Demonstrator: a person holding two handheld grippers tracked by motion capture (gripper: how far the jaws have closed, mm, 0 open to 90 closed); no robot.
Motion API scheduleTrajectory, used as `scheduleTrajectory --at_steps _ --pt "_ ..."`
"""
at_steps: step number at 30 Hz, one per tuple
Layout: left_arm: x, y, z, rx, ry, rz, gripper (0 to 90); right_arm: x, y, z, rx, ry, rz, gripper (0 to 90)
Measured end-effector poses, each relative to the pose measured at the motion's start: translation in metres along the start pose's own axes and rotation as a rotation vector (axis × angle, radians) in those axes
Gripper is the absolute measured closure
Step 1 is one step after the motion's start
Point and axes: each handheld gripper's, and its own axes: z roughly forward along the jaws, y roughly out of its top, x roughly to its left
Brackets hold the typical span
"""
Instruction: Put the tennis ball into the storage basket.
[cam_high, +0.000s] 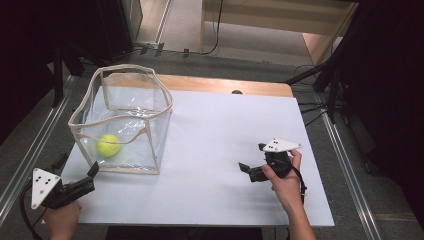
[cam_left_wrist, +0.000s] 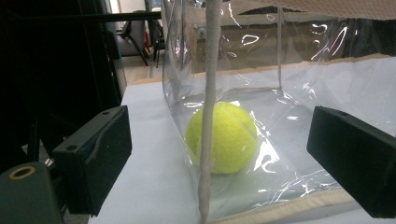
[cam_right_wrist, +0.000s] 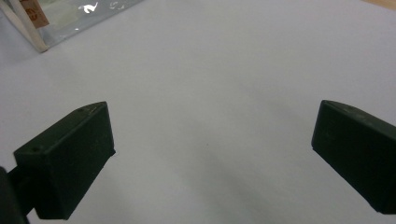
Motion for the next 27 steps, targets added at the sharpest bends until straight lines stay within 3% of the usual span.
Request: scheduleTrajectory --at_steps 27 --pt "-0.002 0.000 0.000 0.000 0.000 0.016 6.9 -0.022 -0.058 -0.037 -0.076 -0.083 0.087 0.0"
